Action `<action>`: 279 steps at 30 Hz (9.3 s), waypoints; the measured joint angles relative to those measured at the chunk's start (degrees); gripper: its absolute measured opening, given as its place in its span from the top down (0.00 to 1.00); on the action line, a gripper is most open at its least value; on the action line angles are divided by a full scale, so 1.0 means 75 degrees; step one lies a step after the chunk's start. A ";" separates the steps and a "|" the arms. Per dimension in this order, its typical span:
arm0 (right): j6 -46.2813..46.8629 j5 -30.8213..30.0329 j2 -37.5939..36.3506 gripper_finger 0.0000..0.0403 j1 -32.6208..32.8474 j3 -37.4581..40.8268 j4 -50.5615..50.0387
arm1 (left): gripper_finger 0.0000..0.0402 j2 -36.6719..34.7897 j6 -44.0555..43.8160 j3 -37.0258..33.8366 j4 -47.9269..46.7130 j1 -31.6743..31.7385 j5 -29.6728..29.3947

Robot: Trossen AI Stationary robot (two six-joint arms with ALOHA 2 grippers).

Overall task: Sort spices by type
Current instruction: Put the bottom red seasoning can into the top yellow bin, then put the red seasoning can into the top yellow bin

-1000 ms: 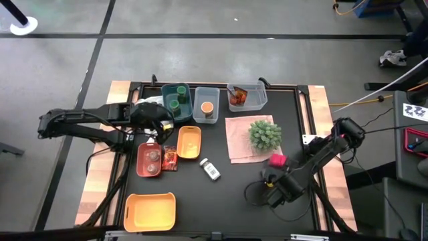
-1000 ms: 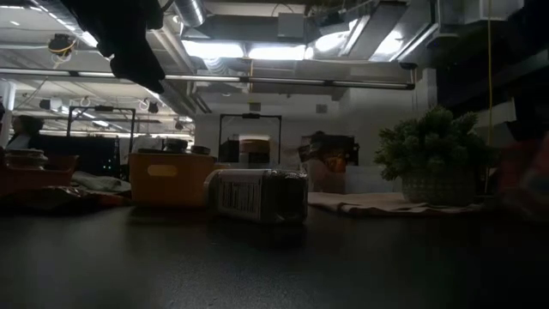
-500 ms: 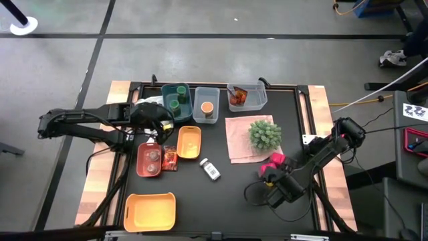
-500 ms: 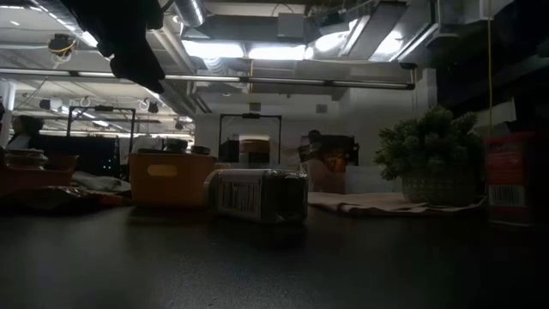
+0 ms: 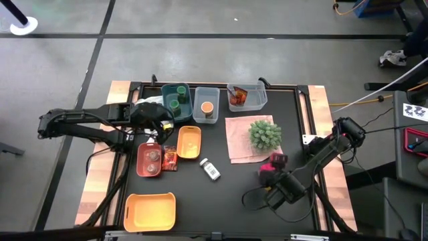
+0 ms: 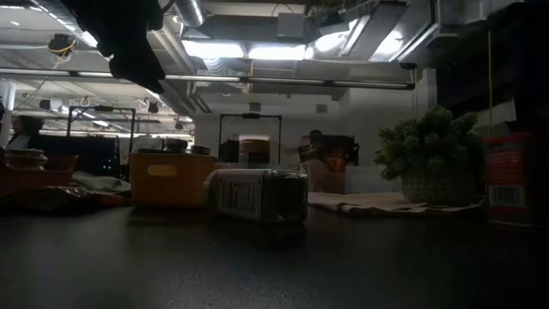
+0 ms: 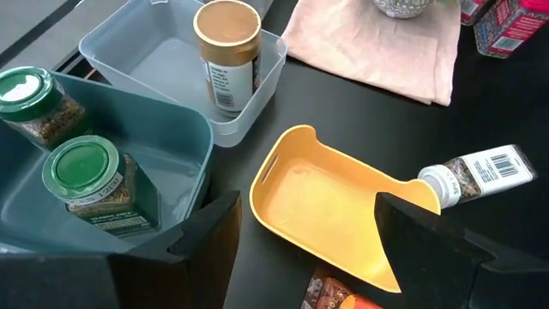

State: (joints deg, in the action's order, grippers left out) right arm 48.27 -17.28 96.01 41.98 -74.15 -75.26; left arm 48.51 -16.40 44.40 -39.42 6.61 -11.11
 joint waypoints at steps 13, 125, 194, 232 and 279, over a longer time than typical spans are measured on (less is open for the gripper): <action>-0.1470 0.0447 -0.0003 0.28 -0.0872 0.0139 0.0176 | 0.37 0.0002 -0.0020 0.0000 -0.0008 0.0000 0.0000; -0.7907 0.1241 0.2537 0.43 -0.5852 -0.0819 1.0118 | 0.37 0.3229 -0.1644 0.0000 0.0666 -0.0055 -0.0571; -0.5006 0.1193 -0.0821 0.27 -0.4736 -0.0828 0.3721 | 0.37 0.0965 -0.1198 0.0006 0.0313 -0.0639 -0.0609; -0.0685 0.1845 -0.3498 0.27 -0.2247 0.3427 0.1134 | 0.37 0.1029 -0.1995 0.0006 0.0347 -0.1035 -0.0615; -0.1399 0.1679 -0.3465 0.44 -0.2247 0.3013 0.4257 | 0.37 0.1029 -0.2027 0.0002 0.0347 -0.1035 -0.0615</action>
State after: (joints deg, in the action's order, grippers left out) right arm 37.78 -4.69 70.02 25.12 -51.55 -43.33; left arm 56.23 -31.60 44.42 -36.82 -1.15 -15.72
